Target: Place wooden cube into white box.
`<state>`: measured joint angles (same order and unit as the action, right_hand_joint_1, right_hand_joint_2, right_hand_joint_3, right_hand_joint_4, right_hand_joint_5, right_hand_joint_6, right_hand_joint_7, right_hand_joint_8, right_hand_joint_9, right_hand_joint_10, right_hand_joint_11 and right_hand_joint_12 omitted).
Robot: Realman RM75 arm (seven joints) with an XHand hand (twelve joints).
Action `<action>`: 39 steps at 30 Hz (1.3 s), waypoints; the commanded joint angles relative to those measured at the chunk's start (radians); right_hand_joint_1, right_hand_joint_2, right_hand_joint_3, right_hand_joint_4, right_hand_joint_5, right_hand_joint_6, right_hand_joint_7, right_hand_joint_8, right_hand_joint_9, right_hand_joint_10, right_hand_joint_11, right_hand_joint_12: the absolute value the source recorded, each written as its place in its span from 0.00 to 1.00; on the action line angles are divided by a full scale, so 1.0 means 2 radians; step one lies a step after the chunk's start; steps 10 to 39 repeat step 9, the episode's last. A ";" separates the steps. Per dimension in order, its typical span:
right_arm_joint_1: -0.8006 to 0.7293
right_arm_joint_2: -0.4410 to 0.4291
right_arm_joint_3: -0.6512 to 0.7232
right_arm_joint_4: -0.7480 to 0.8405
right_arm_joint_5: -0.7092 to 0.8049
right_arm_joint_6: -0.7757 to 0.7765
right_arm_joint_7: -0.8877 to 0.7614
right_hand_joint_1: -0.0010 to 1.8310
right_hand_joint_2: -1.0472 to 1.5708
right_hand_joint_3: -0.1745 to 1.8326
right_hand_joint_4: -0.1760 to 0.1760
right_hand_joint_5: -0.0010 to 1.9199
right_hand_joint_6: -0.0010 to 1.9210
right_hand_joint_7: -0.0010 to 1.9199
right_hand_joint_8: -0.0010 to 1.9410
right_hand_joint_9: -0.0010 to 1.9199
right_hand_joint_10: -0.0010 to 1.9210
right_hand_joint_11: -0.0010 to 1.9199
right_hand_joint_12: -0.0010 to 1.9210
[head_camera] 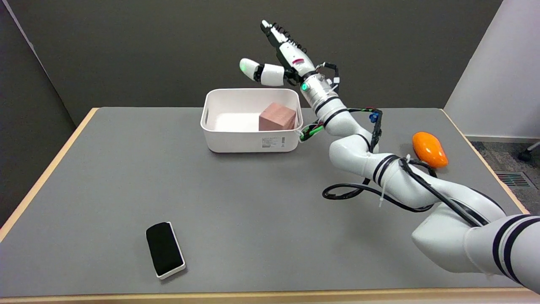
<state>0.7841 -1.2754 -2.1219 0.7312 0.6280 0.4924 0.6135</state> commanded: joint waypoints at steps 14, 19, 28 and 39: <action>-0.216 0.209 0.091 0.302 0.260 0.149 -0.006 0.24 0.58 0.55 0.55 0.05 0.00 0.05 0.01 0.01 0.06 0.00 0.25; -0.216 0.209 0.091 0.302 0.260 0.149 -0.006 0.24 0.58 0.55 0.55 0.05 0.00 0.05 0.01 0.01 0.06 0.00 0.25; -0.216 0.209 0.091 0.302 0.260 0.149 -0.006 0.24 0.58 0.55 0.55 0.05 0.00 0.05 0.01 0.01 0.06 0.00 0.25; -0.216 0.209 0.091 0.302 0.260 0.149 -0.006 0.24 0.58 0.55 0.55 0.05 0.00 0.05 0.01 0.01 0.06 0.00 0.25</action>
